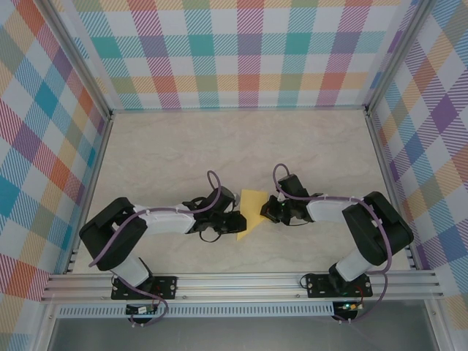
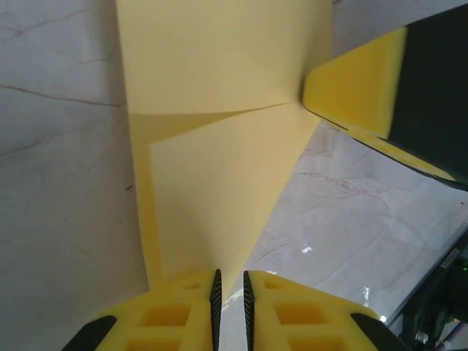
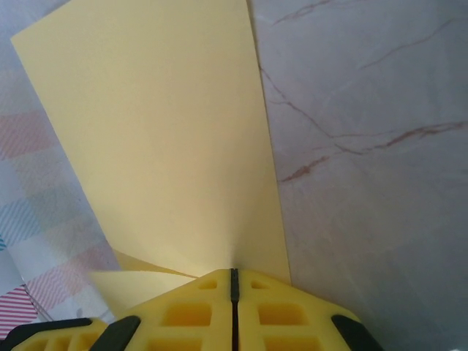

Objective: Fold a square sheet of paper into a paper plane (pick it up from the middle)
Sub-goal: Third fold the triangle at the center of the table.

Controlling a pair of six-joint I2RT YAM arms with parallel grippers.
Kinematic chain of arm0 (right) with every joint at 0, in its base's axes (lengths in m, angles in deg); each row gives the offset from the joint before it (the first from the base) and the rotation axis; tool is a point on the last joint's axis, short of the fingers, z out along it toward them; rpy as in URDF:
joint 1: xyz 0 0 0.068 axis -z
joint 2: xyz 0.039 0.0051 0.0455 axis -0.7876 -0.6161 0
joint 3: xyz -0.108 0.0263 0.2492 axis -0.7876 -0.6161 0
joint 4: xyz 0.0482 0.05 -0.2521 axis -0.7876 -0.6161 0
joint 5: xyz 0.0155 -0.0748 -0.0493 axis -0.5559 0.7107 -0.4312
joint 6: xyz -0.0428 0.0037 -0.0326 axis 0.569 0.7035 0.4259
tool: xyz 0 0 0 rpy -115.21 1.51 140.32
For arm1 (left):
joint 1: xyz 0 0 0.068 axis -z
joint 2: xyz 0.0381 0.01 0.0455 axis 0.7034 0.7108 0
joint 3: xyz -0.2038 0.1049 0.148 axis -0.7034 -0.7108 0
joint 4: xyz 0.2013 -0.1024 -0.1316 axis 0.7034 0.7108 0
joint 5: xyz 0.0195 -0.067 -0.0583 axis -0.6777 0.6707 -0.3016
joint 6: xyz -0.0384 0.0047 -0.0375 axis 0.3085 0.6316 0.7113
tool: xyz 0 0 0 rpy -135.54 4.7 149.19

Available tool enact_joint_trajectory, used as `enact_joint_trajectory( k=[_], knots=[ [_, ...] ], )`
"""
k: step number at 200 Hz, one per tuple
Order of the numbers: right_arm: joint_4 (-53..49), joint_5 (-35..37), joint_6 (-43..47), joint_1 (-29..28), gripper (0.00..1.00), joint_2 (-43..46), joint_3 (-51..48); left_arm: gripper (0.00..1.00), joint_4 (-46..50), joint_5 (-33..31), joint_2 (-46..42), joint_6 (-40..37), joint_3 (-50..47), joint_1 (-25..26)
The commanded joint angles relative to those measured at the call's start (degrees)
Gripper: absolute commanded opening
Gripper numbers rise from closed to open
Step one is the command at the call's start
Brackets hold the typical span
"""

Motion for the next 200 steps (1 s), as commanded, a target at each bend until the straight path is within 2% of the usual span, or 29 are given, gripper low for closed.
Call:
enact_joint_trajectory(
  k=[1, 47, 88, 114, 176, 200],
  knots=[
    [-3.2, -0.6, 1.5, -0.3, 0.09, 1.5, 1.3, 0.16, 0.2, -1.1, 1.1, -0.2, 0.9, 1.0],
    [-4.2, -3.6, 3.2, -1.0, 0.12, 5.3, 3.8, 0.13, 0.9, -0.3, 2.7, -2.1, -1.4, 2.5],
    [1.0, -5.4, -0.5, -4.6, 0.06, 4.3, 1.5, 0.11, 2.4, -1.5, 3.3, -3.2, -1.5, 3.2],
    [1.8, -4.2, -1.2, -6.2, 0.06, 3.7, 0.7, 0.11, 4.6, -3.8, 2.3, -3.9, -1.1, 3.2],
    [0.4, -5.1, 0.6, -6.8, 0.05, -1.7, 2.9, 0.23, 4.2, -7.4, -5.1, -5.1, -0.7, 3.2],
    [1.4, -5.3, 0.7, -6.9, 0.05, -3.3, 3.9, 0.24, 4.7, -7.2, -7.0, -5.1, -0.9, 3.3]
  ],
)
